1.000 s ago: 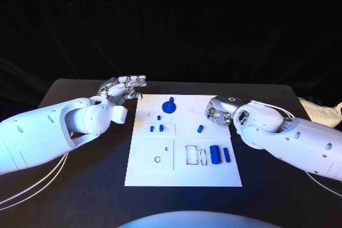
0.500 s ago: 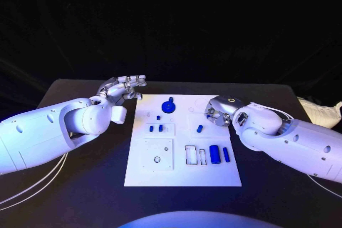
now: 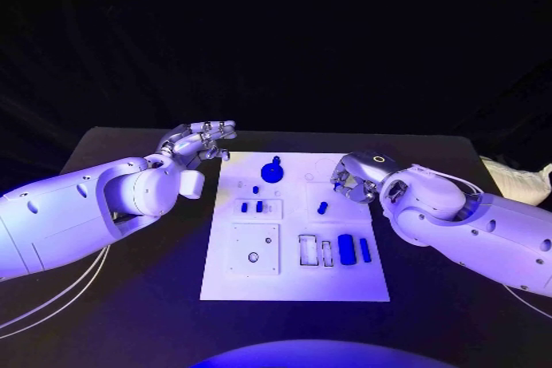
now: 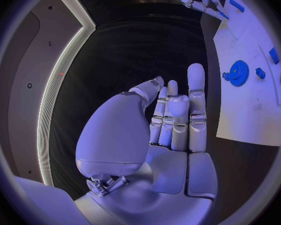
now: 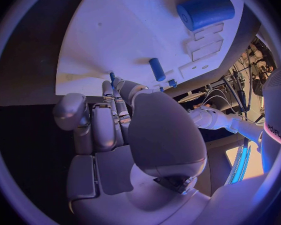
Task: Assemble the parts on the task board
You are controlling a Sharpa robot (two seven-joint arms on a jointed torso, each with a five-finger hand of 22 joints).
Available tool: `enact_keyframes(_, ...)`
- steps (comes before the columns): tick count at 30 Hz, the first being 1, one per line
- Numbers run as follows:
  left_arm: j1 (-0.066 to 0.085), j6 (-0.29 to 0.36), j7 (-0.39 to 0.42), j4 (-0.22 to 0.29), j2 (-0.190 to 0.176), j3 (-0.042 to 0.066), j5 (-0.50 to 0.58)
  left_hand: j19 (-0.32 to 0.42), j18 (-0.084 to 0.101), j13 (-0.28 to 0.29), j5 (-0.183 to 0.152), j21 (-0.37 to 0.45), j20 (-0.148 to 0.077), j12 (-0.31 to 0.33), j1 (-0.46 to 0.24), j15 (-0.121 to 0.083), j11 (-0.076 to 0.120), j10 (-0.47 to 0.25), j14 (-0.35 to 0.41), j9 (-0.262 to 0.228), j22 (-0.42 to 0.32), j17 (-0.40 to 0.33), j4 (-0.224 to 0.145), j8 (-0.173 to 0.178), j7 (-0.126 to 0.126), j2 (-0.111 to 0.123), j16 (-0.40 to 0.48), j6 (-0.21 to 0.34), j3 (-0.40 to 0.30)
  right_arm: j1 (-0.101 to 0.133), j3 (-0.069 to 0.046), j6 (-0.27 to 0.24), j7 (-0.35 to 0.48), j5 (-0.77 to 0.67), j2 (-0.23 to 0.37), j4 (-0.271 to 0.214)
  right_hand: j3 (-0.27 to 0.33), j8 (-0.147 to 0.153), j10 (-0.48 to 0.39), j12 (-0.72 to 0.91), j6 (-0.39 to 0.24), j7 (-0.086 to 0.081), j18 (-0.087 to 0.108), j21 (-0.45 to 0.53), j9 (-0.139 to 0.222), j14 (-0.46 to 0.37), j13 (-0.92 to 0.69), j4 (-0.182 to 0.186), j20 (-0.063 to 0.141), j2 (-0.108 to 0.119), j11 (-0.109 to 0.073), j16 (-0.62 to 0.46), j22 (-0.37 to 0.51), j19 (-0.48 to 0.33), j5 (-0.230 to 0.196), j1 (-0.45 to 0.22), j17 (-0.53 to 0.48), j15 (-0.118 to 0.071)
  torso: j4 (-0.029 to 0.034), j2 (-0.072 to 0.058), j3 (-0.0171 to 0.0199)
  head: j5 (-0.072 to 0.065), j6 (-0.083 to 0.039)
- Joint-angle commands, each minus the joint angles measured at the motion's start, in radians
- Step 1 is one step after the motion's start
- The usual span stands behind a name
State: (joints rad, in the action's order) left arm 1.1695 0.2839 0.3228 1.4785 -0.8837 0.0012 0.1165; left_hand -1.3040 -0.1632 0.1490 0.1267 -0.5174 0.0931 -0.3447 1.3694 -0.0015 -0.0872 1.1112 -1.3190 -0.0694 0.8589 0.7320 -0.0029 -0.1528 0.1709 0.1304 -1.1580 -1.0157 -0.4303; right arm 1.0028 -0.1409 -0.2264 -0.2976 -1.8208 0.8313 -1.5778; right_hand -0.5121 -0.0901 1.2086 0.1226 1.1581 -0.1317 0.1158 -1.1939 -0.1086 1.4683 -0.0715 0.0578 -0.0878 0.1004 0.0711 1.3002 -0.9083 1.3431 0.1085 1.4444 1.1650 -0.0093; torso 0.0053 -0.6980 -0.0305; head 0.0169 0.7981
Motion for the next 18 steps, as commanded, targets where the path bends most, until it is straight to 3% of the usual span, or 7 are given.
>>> enact_keyframes(1, 0.0, -0.021, 0.001, -0.001, 0.002, 0.001, -0.007, 0.001, -0.017, 0.001, 0.005, 0.007, 0.004, -0.003, -0.009, 0.003, 0.0, -0.005, 0.004, 0.001, -0.001, -0.001, 0.001, -0.005, -0.001, -0.001, 0.0, 0.009, 0.007, 0.002, -0.003, -0.005, -0.021, 0.022, 0.012, -0.025, -0.001, -0.003, 0.01, -0.006, 0.004, 0.0, 0.004, -0.006, -0.001, 0.04, 0.001, -0.004, -0.002, -0.002, -0.005, -0.002, -0.001, 0.006, 0.005, -0.007, -0.002, -0.007, 0.0, 0.001, -0.0009, 0.0, -0.002)
enact_keyframes(11, 0.0, -0.025, -0.002, -0.004, 0.001, 0.001, -0.007, 0.001, -0.017, 0.001, 0.005, 0.007, 0.004, -0.003, -0.009, 0.003, -0.001, -0.007, 0.004, 0.001, -0.001, -0.001, 0.001, -0.005, -0.001, -0.002, -0.001, 0.01, 0.007, 0.004, -0.008, -0.013, -0.024, 0.091, 0.025, -0.125, -0.002, -0.002, 0.011, -0.008, 0.004, 0.0, 0.004, -0.006, -0.001, 0.04, 0.001, -0.005, -0.001, 0.0, -0.006, -0.004, -0.002, 0.007, 0.006, -0.008, -0.005, -0.008, -0.0006, 0.0, -0.0003, 0.004, -0.006)
enact_keyframes(18, 0.0, -0.025, -0.005, -0.002, 0.003, 0.001, -0.017, 0.001, -0.017, 0.002, 0.006, 0.007, 0.004, -0.004, -0.009, 0.003, -0.001, -0.009, 0.004, 0.001, -0.002, 0.0, 0.001, -0.005, -0.001, -0.002, -0.001, 0.012, 0.008, -0.004, -0.009, -0.018, -0.006, 0.096, -0.012, -0.204, -0.005, 0.0, 0.009, -0.012, 0.002, -0.001, 0.004, -0.005, -0.001, 0.039, 0.002, -0.01, 0.0, 0.001, -0.005, -0.005, 0.001, 0.006, 0.01, -0.01, -0.008, -0.009, 0.0025, -0.002, -0.0021, 0.006, -0.01)
